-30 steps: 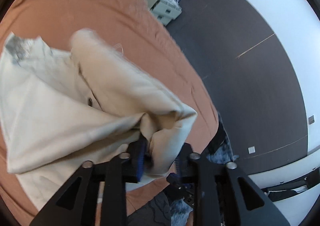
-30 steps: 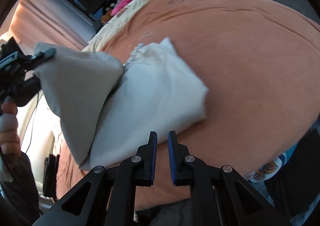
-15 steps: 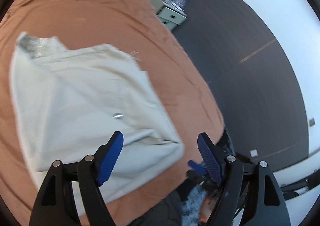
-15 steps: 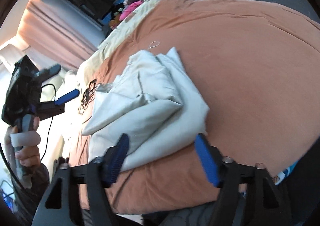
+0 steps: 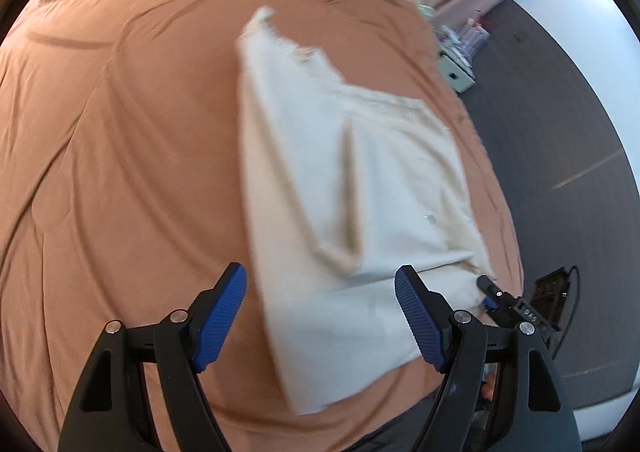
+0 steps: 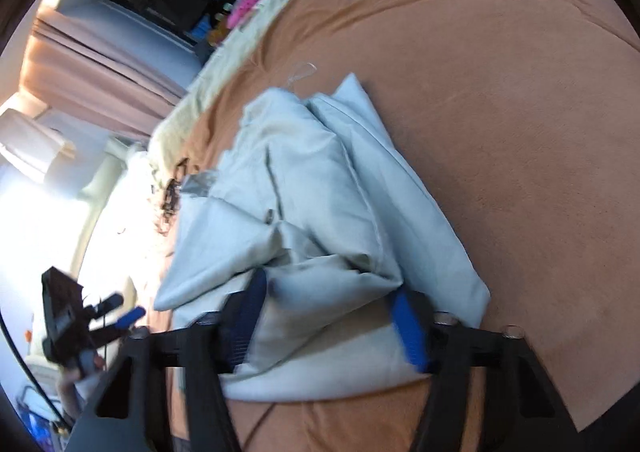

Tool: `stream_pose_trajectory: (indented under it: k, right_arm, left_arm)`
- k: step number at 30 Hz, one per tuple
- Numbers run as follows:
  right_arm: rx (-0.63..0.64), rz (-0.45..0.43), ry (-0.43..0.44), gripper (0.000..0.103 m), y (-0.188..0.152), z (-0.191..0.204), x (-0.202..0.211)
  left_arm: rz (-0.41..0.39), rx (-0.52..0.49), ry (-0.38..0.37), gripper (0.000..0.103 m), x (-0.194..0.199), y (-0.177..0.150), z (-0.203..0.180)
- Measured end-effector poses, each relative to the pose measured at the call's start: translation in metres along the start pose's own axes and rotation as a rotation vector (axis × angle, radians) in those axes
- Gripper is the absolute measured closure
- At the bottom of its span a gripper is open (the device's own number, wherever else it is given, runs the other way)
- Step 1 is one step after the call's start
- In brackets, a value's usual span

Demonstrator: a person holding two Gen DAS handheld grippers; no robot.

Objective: Fold large clothes

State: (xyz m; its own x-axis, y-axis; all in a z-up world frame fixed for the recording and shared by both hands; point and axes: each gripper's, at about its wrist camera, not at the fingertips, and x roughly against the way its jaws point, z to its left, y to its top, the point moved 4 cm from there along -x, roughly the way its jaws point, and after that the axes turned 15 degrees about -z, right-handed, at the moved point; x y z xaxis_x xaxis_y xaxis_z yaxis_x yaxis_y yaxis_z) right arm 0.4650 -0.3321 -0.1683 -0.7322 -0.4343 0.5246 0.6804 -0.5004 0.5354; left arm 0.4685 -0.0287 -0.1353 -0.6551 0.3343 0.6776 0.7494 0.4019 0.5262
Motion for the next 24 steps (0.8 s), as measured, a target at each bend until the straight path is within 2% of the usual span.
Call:
stream_pose_trajectory:
  k: [3, 5, 8, 11, 15, 18, 19, 22, 24]
  right_arm:
    - [0.047, -0.008, 0.017, 0.085, -0.001, 0.01, 0.005]
    - [0.063, -0.024, 0.037, 0.09, 0.0, 0.016, 0.014]
    - [0.078, -0.045, 0.056, 0.092, 0.001, 0.024, 0.029]
    - [0.083, -0.053, 0.063, 0.092, 0.0, 0.027, 0.043]
    - [0.059, -0.053, 0.041, 0.093, -0.007, 0.013, 0.053]
    - [0.057, -0.037, -0.044, 0.092, -0.015, -0.006, 0.048]
    - [0.043, -0.02, -0.071, 0.091, -0.017, -0.014, 0.045]
    - [0.05, -0.023, -0.108, 0.074, -0.017, -0.018, 0.048]
    - [0.141, -0.069, -0.171, 0.052, -0.01, -0.007, 0.058]
  left_arm:
    - [0.018, 0.018, 0.028, 0.026, -0.01, -0.016, 0.015]
    - [0.034, 0.034, 0.031, 0.029, -0.02, -0.022, 0.017]
    - [0.069, 0.031, 0.027, 0.047, -0.033, -0.034, 0.017]
    - [0.106, 0.043, -0.037, 0.064, -0.042, -0.045, 0.01]
    - [0.119, 0.005, -0.056, 0.071, -0.04, -0.047, -0.003]
    - [0.138, -0.005, -0.075, 0.071, -0.039, -0.046, -0.011]
    - [0.137, -0.012, -0.069, 0.071, -0.039, -0.044, -0.013]
    - [0.129, -0.02, -0.059, 0.071, -0.039, -0.038, -0.015]
    - [0.112, -0.012, -0.068, 0.071, -0.037, -0.032, -0.014]
